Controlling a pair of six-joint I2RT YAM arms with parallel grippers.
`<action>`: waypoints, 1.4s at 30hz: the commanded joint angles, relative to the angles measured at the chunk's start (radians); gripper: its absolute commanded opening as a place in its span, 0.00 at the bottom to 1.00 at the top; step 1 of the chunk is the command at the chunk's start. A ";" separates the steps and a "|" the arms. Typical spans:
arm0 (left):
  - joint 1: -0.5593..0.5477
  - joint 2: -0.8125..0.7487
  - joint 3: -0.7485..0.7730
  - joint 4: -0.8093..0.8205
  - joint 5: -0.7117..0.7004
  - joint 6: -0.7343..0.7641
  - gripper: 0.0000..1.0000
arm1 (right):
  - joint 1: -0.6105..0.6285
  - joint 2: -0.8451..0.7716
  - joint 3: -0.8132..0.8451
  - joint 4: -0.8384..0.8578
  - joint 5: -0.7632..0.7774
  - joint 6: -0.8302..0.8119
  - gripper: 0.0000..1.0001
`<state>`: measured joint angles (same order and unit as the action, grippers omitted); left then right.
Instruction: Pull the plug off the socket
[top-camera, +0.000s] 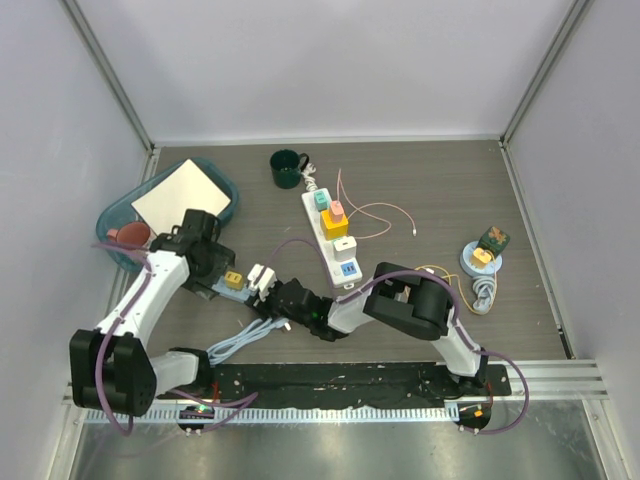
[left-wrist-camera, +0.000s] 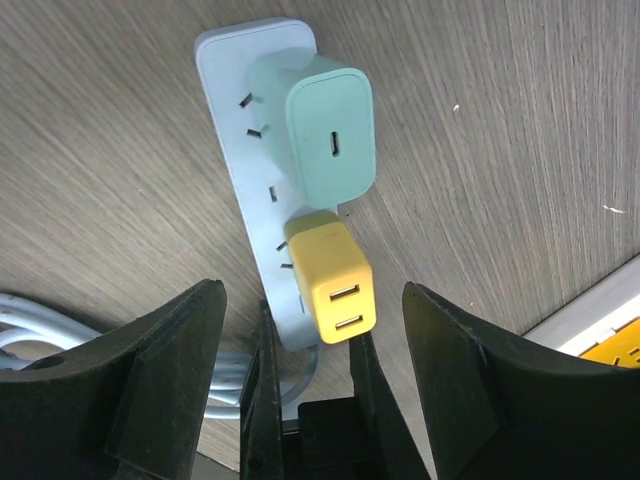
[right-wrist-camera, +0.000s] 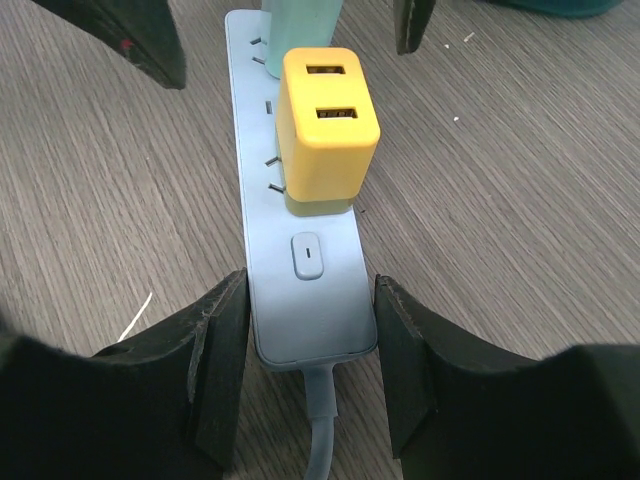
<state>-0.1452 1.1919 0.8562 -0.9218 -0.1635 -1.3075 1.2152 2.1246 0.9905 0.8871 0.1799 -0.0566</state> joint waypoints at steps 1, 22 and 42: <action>-0.005 0.043 -0.005 0.092 0.042 0.001 0.74 | 0.010 0.040 -0.029 -0.025 0.064 -0.015 0.34; -0.036 0.146 -0.011 0.138 0.091 0.008 0.48 | 0.027 0.049 -0.026 -0.033 0.096 -0.038 0.33; -0.036 0.097 0.037 0.100 0.121 0.051 0.00 | 0.027 0.080 0.004 -0.125 0.142 -0.029 0.11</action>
<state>-0.1715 1.3262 0.8452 -0.8158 -0.0742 -1.2854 1.2484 2.1429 0.9951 0.9039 0.2829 -0.0998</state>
